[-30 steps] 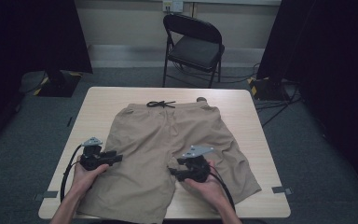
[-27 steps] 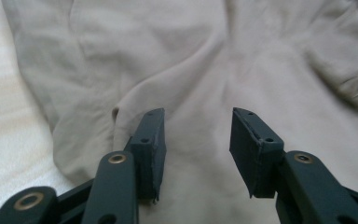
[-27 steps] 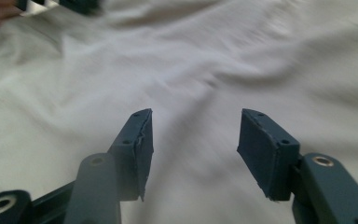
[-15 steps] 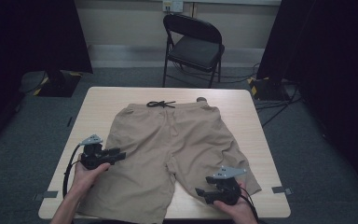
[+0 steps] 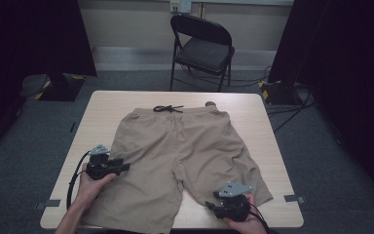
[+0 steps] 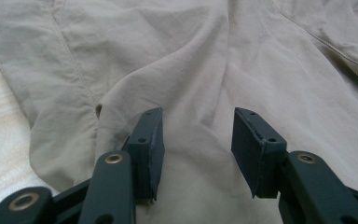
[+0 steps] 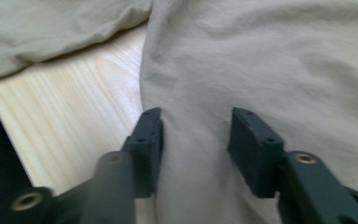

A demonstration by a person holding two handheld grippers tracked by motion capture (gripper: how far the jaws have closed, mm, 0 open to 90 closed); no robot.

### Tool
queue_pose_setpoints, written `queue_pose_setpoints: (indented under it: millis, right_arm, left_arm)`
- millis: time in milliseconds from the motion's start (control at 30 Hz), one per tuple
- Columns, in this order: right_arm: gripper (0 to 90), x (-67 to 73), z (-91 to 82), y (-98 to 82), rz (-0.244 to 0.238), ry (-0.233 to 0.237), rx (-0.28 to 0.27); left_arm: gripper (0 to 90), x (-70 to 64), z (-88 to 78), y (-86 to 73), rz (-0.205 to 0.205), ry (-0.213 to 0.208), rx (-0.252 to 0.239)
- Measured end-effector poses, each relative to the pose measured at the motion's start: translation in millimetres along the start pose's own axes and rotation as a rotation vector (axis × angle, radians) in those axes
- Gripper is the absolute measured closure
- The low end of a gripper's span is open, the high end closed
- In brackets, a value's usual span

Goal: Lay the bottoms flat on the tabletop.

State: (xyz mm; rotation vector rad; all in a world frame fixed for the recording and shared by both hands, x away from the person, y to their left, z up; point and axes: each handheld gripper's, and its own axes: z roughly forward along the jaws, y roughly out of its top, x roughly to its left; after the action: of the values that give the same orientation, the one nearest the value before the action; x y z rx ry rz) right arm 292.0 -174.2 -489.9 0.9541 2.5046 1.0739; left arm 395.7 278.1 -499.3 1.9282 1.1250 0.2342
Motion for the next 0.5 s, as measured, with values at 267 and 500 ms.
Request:
queue_pose_setpoints:
  millis: [267, 500]
  right_arm:
    - [69.0, -1.9, 0.3, 0.1, -0.013, -0.004, -0.004]
    - [87.5, 0.2, 3.7, 4.6, 0.000, 0.053, 0.003]
  left_arm:
    - [48.6, 0.2, 0.2, -2.9, 0.005, -0.018, -0.019]
    - [46.0, 0.5, 0.3, -3.1, 0.000, -0.028, -0.021]
